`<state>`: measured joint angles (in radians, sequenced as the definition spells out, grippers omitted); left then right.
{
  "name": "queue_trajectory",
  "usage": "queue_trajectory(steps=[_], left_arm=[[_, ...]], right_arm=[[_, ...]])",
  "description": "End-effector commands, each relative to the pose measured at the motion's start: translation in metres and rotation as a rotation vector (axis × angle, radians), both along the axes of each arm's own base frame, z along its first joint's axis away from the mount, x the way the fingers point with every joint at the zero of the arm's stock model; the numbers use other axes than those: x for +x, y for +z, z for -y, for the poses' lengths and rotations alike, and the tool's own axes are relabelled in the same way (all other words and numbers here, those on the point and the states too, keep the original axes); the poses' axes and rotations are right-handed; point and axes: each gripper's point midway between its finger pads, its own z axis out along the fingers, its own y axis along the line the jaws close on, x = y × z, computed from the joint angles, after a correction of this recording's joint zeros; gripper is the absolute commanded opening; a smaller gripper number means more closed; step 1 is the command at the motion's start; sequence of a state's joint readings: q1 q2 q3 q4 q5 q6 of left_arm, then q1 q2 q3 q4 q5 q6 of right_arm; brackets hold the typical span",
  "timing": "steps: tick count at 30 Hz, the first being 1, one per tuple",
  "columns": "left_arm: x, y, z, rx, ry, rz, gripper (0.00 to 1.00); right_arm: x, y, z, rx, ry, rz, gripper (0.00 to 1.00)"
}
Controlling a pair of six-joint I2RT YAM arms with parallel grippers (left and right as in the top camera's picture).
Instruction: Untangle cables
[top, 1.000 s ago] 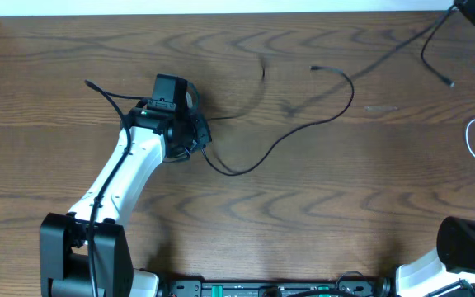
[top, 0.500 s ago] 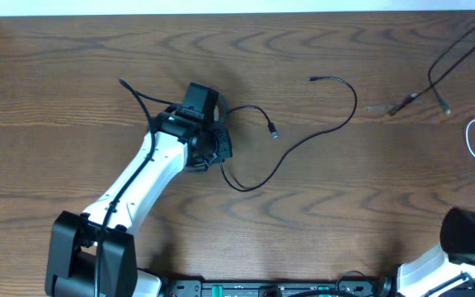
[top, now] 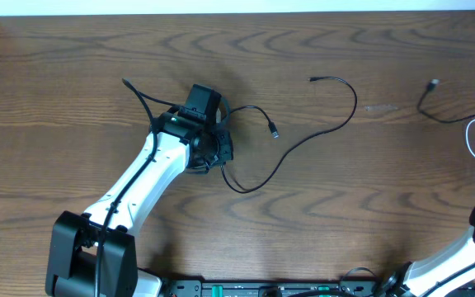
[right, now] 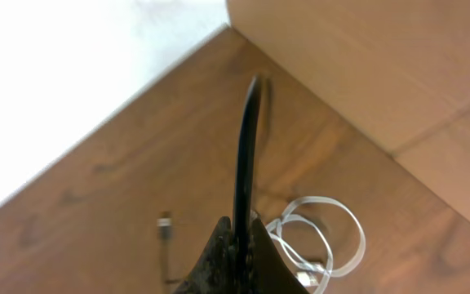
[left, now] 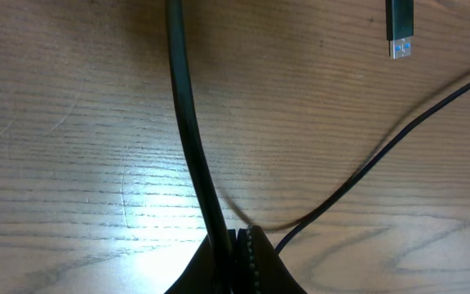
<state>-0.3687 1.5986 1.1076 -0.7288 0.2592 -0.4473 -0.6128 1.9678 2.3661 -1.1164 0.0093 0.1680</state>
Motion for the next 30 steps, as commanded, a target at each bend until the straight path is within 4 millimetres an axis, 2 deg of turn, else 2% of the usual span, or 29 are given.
queue_trajectory(steps=[1, 5, 7, 9, 11, 16, 22, 23, 24, 25, 26, 27, 29, 30], left_arm=[[-0.002, -0.003, -0.001, 0.014, -0.01, -0.003, 0.08], [-0.002, -0.003, -0.001, 0.014, -0.01, -0.004, 0.08], [-0.002, -0.003, -0.001, 0.014, -0.01, -0.004, 0.08], [-0.002, -0.003, -0.001, 0.014, -0.01, -0.004, 0.08], [-0.002, -0.003, -0.001, 0.014, -0.01, -0.004, 0.08], [-0.002, -0.003, -0.001, 0.015, -0.01, -0.006, 0.08], [-0.006, -0.004, -0.003, 0.02, -0.01, -0.021, 0.08], [-0.006, -0.004, -0.003, 0.021, -0.01, -0.021, 0.08], [-0.006, -0.004, -0.003, 0.021, -0.01, -0.021, 0.08], [-0.006, -0.004, -0.003, 0.021, -0.01, -0.021, 0.08], [-0.006, -0.004, -0.003, 0.021, -0.01, -0.021, 0.08], [-0.006, -0.004, -0.003, 0.021, -0.01, -0.021, 0.08], [-0.006, -0.004, -0.003, 0.02, -0.01, -0.021, 0.08], [-0.006, -0.004, -0.003, 0.021, -0.01, -0.021, 0.07]], right_arm=[[0.011, 0.028, -0.005, 0.055, 0.077, 0.161, 0.01], [0.012, 0.045, 0.01, 0.066, 0.013, 0.261, 0.01], [0.012, 0.039, 0.005, 0.016, 0.074, 0.202, 0.01], [0.002, 0.024, 0.002, -0.01, 0.098, 0.096, 0.01], [-0.02, -0.012, 0.002, 0.02, 0.059, -0.074, 0.01], [-0.035, -0.09, -0.01, 0.149, 0.101, -0.275, 0.01], [-0.052, -0.176, -0.022, 0.271, 0.104, -0.417, 0.02], [-0.053, -0.184, -0.023, 0.277, 0.104, -0.425, 0.05], [-0.054, -0.191, -0.023, 0.281, 0.102, -0.43, 0.18], [-0.055, -0.194, -0.022, 0.281, 0.094, -0.436, 0.33], [-0.058, -0.195, -0.019, 0.277, 0.06, -0.444, 0.62], [-0.058, -0.195, -0.018, 0.274, 0.059, -0.445, 0.75], [-0.058, -0.195, -0.018, 0.28, 0.046, -0.438, 0.88], [-0.058, -0.195, -0.018, 0.285, 0.036, -0.436, 0.88]])
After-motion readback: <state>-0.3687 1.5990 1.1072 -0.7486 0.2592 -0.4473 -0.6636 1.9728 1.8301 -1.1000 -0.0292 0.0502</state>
